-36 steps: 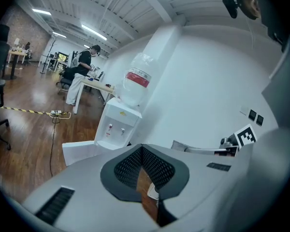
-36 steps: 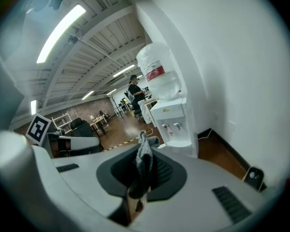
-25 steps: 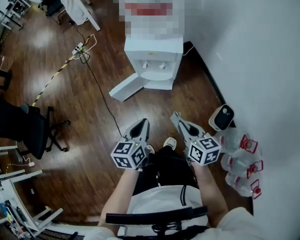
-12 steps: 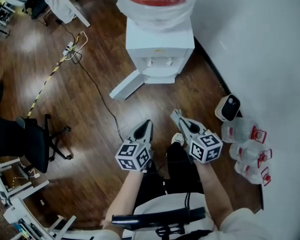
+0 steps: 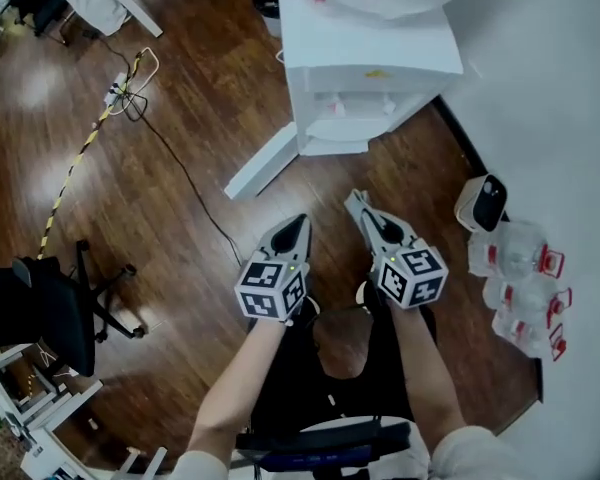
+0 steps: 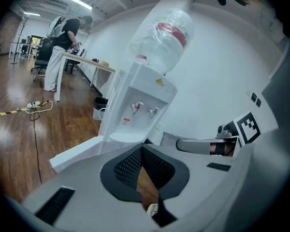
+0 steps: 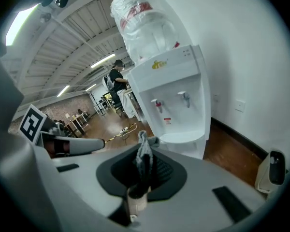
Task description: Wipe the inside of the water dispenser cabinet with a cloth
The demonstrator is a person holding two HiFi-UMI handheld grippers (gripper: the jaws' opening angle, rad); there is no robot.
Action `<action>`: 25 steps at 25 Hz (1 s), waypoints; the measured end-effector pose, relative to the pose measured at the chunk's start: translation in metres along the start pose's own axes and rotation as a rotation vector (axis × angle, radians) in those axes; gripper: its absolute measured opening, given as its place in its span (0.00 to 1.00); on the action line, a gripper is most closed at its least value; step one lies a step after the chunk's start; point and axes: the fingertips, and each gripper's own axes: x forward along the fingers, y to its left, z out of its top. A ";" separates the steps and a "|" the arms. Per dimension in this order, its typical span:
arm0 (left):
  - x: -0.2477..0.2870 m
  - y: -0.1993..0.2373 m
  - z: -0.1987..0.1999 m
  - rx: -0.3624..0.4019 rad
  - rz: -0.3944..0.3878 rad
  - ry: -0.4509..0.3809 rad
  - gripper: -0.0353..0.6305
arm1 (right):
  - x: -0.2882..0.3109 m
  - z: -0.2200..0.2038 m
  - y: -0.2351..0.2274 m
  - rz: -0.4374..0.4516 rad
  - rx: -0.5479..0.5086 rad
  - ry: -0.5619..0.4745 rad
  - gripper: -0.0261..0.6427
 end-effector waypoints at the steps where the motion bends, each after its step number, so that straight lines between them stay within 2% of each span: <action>1: 0.015 0.013 -0.009 0.008 -0.008 -0.002 0.03 | 0.016 -0.010 -0.009 -0.004 -0.001 -0.007 0.09; 6: 0.101 0.080 -0.065 0.025 -0.005 -0.039 0.03 | 0.106 -0.070 -0.080 -0.019 -0.035 -0.047 0.09; 9: 0.153 0.110 -0.103 0.051 -0.024 -0.058 0.03 | 0.163 -0.100 -0.135 -0.033 -0.039 -0.117 0.09; 14: 0.231 0.169 -0.156 0.027 -0.060 -0.068 0.03 | 0.263 -0.143 -0.174 0.004 -0.083 -0.187 0.09; 16: 0.252 0.185 -0.164 0.020 -0.047 -0.071 0.03 | 0.292 -0.159 -0.185 0.004 -0.084 -0.215 0.09; 18: 0.260 0.190 -0.165 0.049 -0.054 -0.092 0.03 | 0.317 -0.169 -0.197 0.014 -0.044 -0.251 0.09; 20: 0.268 0.196 -0.170 0.064 -0.055 -0.078 0.03 | 0.341 -0.172 -0.204 0.032 -0.027 -0.295 0.09; 22: 0.279 0.201 -0.173 0.071 -0.060 -0.066 0.03 | 0.359 -0.170 -0.209 0.043 -0.060 -0.345 0.09; 25: 0.292 0.204 -0.160 0.082 -0.067 -0.094 0.03 | 0.373 -0.163 -0.218 0.052 -0.068 -0.444 0.09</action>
